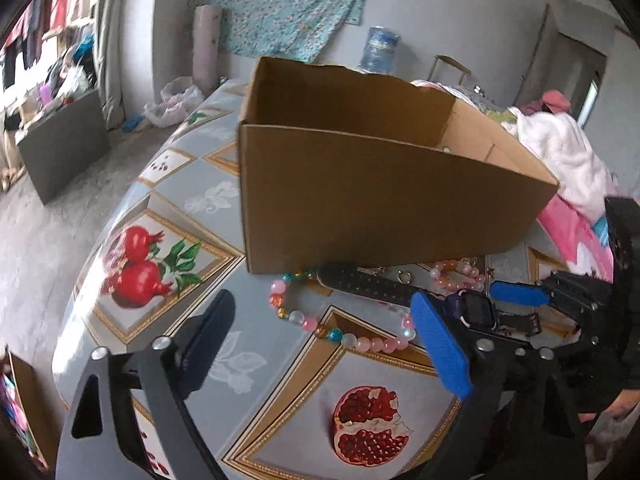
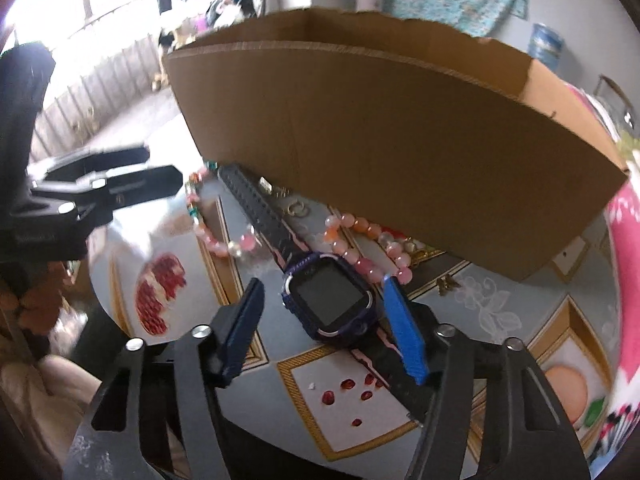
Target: Organize jewelry
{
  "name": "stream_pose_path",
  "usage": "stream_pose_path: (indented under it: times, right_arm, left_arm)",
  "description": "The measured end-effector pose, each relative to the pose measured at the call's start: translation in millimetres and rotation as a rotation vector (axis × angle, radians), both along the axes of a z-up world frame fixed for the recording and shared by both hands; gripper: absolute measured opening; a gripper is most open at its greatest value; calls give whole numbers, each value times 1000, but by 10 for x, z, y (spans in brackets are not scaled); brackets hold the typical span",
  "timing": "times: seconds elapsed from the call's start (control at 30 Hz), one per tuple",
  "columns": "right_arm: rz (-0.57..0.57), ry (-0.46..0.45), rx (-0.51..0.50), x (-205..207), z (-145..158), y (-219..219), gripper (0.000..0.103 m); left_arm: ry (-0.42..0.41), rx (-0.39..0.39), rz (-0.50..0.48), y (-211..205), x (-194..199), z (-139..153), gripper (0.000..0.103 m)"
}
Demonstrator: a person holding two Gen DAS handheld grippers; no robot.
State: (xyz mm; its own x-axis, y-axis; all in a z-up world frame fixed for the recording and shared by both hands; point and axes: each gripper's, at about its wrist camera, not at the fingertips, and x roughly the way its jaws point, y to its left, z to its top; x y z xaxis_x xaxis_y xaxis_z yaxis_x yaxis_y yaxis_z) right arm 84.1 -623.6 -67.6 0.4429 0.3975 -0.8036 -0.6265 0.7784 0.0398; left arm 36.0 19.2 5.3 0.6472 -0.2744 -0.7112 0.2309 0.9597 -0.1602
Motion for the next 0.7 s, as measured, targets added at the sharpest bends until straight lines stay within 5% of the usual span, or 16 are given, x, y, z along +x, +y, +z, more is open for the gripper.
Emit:
stream_pose_path:
  times: [0.2, 0.33, 0.7]
  right_arm:
    - [16, 39, -6, 66, -21, -36, 49]
    - [20, 122, 77, 182, 12, -186, 48]
    - [58, 312, 234, 499, 29, -539, 48]
  left_arm:
    - [-12, 53, -64, -147, -1, -49, 66]
    - [-26, 76, -107, -241, -17, -71, 56]
    - [-117, 319, -244, -751, -112, -202, 56]
